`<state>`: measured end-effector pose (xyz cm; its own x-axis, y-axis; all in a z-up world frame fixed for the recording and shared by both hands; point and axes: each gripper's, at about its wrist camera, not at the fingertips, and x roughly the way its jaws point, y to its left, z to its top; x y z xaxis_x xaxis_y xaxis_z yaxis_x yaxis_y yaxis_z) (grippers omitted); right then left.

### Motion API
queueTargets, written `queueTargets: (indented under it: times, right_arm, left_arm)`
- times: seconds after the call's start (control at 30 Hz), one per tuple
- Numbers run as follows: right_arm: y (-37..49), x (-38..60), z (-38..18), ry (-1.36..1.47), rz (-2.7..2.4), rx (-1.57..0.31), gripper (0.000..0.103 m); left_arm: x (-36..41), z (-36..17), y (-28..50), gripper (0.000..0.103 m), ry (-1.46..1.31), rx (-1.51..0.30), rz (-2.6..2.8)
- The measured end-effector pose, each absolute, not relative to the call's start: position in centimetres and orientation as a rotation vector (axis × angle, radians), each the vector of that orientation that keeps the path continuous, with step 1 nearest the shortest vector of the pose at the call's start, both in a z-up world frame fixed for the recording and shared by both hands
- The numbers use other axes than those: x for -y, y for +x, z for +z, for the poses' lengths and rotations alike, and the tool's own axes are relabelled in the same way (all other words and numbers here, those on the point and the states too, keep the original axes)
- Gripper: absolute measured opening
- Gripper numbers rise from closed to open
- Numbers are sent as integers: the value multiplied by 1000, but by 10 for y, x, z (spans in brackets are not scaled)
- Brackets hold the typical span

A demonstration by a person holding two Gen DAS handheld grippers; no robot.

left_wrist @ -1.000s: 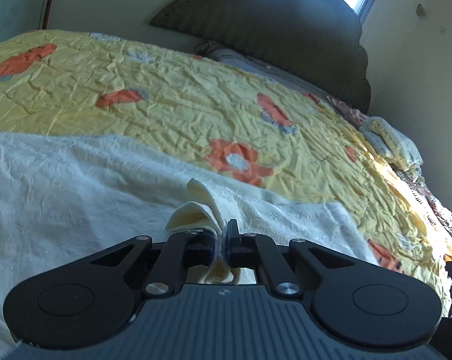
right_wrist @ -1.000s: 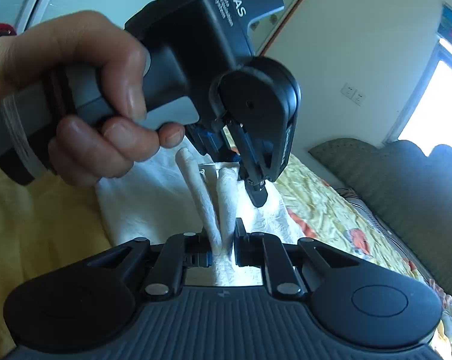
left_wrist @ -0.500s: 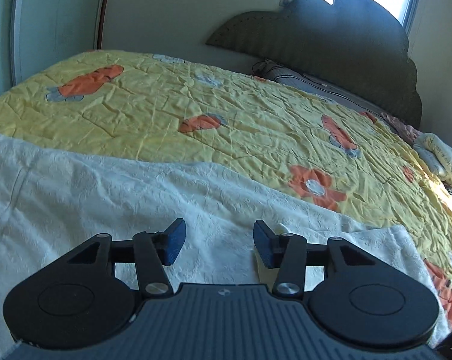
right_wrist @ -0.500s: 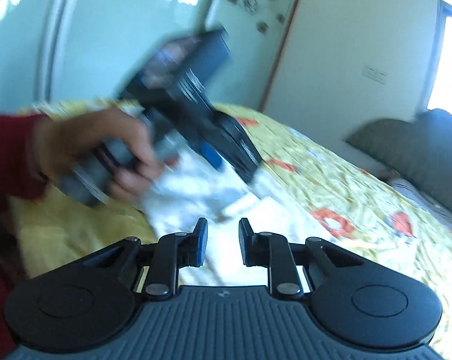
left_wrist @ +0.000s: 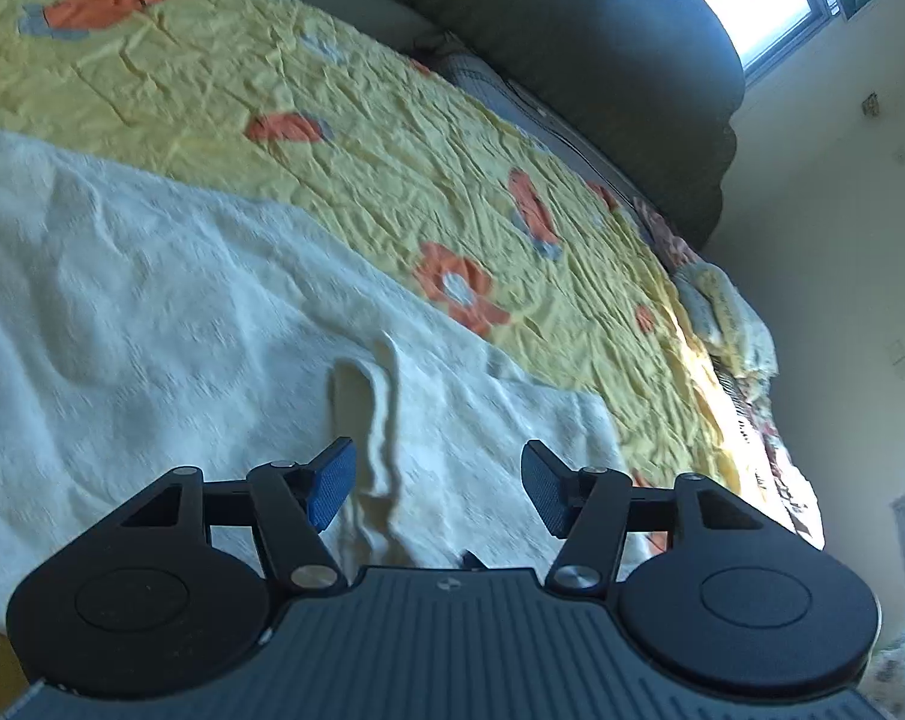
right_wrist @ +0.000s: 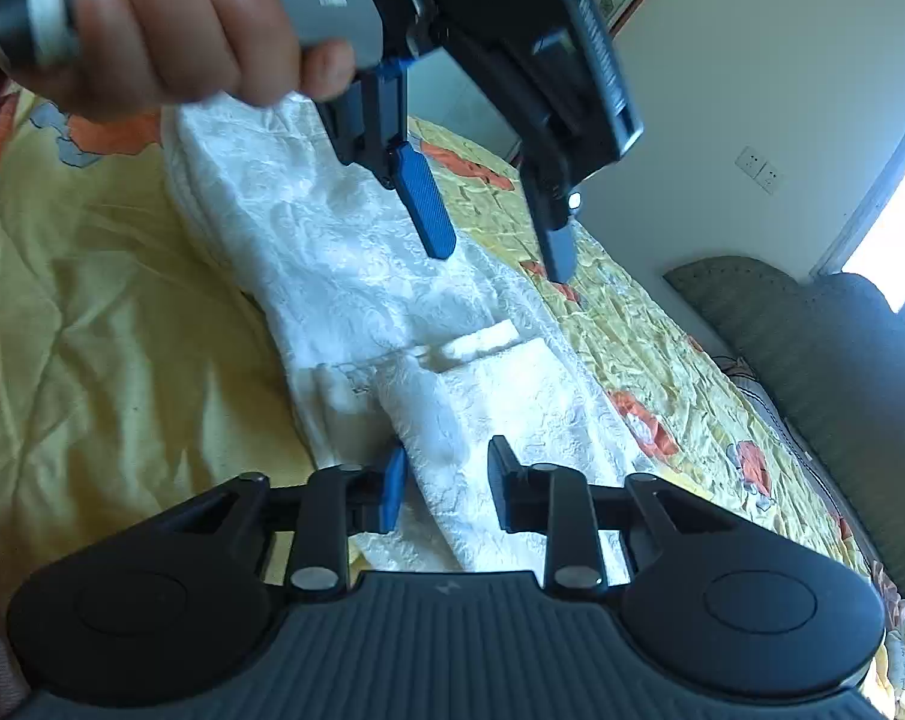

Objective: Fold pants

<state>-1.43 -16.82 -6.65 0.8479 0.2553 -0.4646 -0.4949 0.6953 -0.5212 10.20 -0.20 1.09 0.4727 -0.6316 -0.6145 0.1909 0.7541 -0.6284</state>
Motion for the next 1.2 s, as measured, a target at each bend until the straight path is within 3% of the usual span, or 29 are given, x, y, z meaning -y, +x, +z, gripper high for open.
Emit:
queueTargets:
  times: [0.4, 0.97, 1.03, 1.07, 1.1, 1.2]
  right_arm:
    - [-14, 228, -22, -207, 526, -356, 9]
    - [-11, 183, -50, -495, 429, -416, 15]
    - [-18, 184, -46, -493, 438, -396, 35]
    - [-21, 183, -46, -500, 436, -384, 67]
    - [-26, 183, -47, -516, 436, -356, 81]
    - [-30, 179, -51, -575, 405, -344, 80]
  left_arm:
    - [12, -43, 132, 65, -815, -1205, -594]
    - [10, -32, 129, 69, -855, -1150, -645]
    - [10, -32, 128, 69, -846, -1140, -644]
    - [10, -32, 129, 69, -845, -1138, -648]
    - [11, -32, 129, 69, -847, -1137, -652]
    - [12, -29, 129, 69, -849, -1124, -671]
